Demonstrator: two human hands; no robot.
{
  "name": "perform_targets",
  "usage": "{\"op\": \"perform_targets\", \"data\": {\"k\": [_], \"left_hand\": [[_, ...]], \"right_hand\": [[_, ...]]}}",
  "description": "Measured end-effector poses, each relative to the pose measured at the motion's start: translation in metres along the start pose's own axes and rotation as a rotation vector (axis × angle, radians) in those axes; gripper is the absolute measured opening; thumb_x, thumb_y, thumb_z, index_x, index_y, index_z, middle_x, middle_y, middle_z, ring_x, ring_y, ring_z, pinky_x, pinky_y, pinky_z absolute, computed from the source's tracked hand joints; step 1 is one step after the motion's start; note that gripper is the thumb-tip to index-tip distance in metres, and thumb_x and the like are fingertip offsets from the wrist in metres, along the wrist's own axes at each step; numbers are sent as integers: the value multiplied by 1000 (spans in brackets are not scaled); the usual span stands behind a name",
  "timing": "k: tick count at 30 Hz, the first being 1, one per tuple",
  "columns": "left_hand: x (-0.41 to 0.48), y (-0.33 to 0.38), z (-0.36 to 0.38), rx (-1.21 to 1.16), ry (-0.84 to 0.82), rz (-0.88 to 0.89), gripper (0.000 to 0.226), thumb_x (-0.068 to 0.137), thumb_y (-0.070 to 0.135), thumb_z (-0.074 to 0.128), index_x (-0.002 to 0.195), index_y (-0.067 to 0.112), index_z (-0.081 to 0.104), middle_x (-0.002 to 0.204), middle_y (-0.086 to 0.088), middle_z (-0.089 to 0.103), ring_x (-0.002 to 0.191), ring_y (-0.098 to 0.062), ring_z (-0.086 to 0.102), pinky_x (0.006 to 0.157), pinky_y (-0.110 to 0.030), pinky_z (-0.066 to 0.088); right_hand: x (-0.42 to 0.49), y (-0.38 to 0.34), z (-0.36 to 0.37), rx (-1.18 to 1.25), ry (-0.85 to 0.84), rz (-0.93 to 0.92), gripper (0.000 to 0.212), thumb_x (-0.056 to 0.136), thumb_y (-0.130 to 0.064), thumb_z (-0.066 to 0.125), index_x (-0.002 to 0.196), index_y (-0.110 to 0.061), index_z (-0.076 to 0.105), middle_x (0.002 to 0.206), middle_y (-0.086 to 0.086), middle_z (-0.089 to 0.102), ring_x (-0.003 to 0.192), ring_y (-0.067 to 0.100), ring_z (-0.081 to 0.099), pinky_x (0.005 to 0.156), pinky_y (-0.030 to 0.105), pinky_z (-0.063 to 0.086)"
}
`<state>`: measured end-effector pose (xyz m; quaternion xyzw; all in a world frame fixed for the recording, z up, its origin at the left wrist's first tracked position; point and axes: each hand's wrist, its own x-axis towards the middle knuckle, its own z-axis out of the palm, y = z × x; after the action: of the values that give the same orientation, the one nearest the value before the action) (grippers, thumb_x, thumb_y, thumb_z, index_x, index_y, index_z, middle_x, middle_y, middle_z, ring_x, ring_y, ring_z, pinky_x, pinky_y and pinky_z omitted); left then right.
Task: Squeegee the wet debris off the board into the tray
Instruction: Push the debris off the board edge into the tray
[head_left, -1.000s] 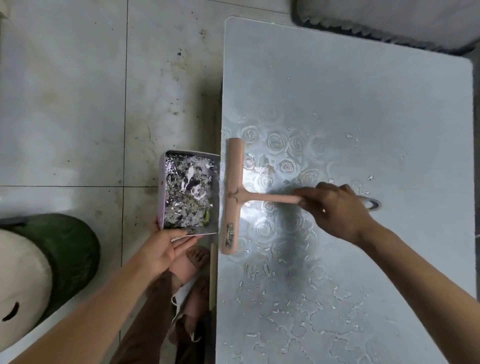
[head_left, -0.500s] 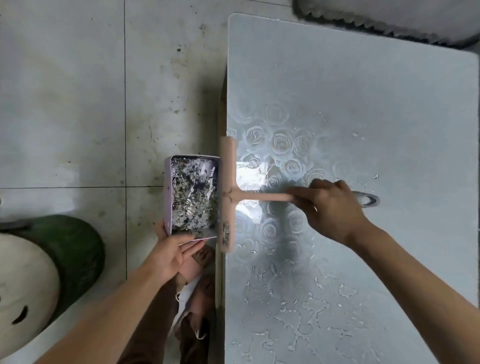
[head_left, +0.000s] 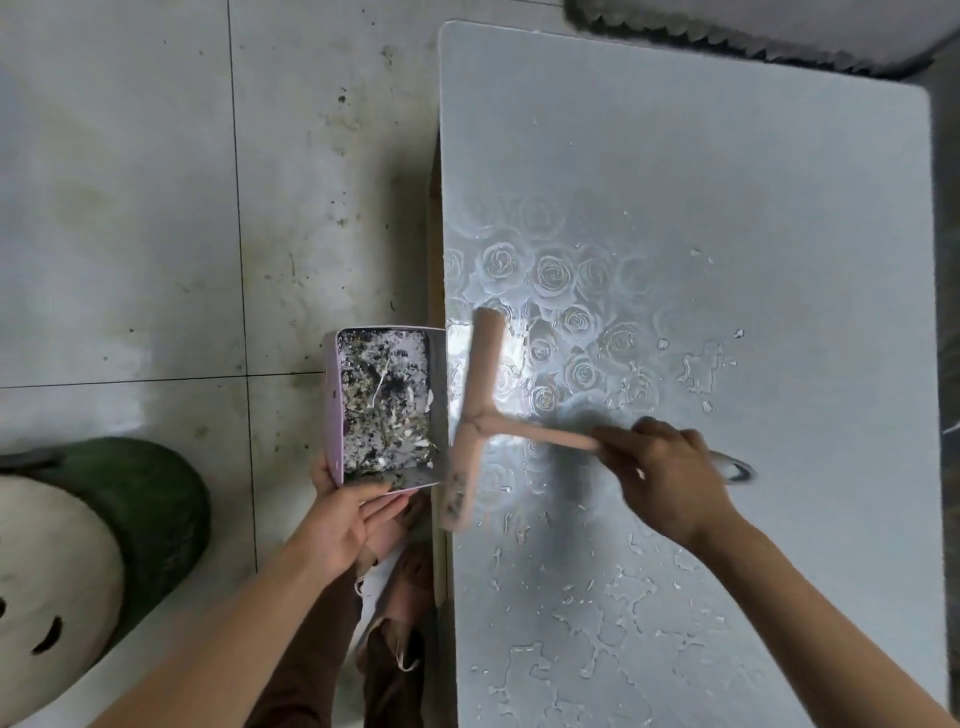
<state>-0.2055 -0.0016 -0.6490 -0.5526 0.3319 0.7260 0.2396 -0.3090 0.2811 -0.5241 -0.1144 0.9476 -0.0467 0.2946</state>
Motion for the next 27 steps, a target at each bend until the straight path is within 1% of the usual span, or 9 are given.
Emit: {"op": "perform_targets", "data": {"k": [2, 5, 9, 14, 16, 18, 20, 22, 27], "left_hand": [[0, 1, -1, -27, 0, -7, 76, 85, -22, 44, 134, 35, 29, 88, -22, 72, 78, -34, 72, 67, -38, 61], [0, 5, 0, -104, -15, -51, 63, 85, -20, 45, 128, 25, 36, 96, -28, 69, 84, -37, 70, 67, -39, 61], [-5, 13, 2, -124, -73, -148, 29, 86, -16, 46, 111, -2, 52, 94, -28, 70, 75, -33, 72, 64, -35, 61], [-8, 20, 9, -115, -56, -127, 46, 87, -18, 45, 129, 1, 44, 91, -25, 70, 71, -32, 72, 57, -32, 60], [-7, 23, 13, -105, -36, -116, 50, 87, -18, 44, 133, 2, 41, 105, -28, 65, 68, -31, 72, 52, -30, 58], [-6, 28, 15, -107, -29, -104, 54, 86, -19, 44, 136, 3, 40, 103, -27, 67, 67, -32, 72, 51, -31, 58], [-4, 33, 18, -102, -35, -83, 61, 86, -19, 44, 142, 4, 35, 95, -25, 70, 70, -34, 72, 53, -33, 59], [-1, 37, 20, -103, -48, -61, 63, 85, -19, 44, 142, 6, 35, 107, -27, 65, 76, -37, 72, 57, -34, 60], [6, 42, 22, -97, -16, -23, 67, 82, -21, 46, 140, 11, 38, 115, -29, 61, 79, -40, 71, 57, -36, 59]], "right_hand": [[16, -19, 1, -38, 37, -63, 32, 98, -35, 45, 127, -37, 57, 88, 6, 60, 90, 31, 57, 84, 39, 35], [22, -24, -15, -96, 124, -102, 30, 97, -35, 46, 124, -37, 59, 83, 6, 60, 84, 32, 58, 79, 39, 34], [-15, 34, -44, 16, 144, 48, 26, 93, -28, 57, 117, -30, 67, 71, 4, 56, 75, 35, 62, 72, 41, 43], [-81, 142, -55, -47, -100, 475, 32, 93, -43, 51, 121, -33, 63, 93, 4, 67, 96, 32, 64, 81, 39, 46], [-95, 169, -53, -14, -134, 570, 34, 92, -48, 49, 119, -34, 63, 97, 1, 67, 97, 29, 63, 85, 39, 46], [-101, 185, -47, -10, -158, 602, 34, 92, -51, 46, 116, -36, 64, 92, -2, 67, 91, 27, 61, 84, 40, 45], [-97, 190, -37, -11, -153, 599, 31, 93, -49, 46, 115, -37, 64, 88, -1, 66, 87, 27, 61, 82, 40, 45], [-81, 181, -26, 15, -92, 545, 29, 94, -42, 50, 118, -35, 65, 83, 1, 61, 88, 30, 62, 80, 39, 45], [0, 99, -6, 26, 5, 155, 34, 97, -26, 50, 128, -35, 57, 85, 6, 57, 89, 34, 60, 79, 38, 37]]}}
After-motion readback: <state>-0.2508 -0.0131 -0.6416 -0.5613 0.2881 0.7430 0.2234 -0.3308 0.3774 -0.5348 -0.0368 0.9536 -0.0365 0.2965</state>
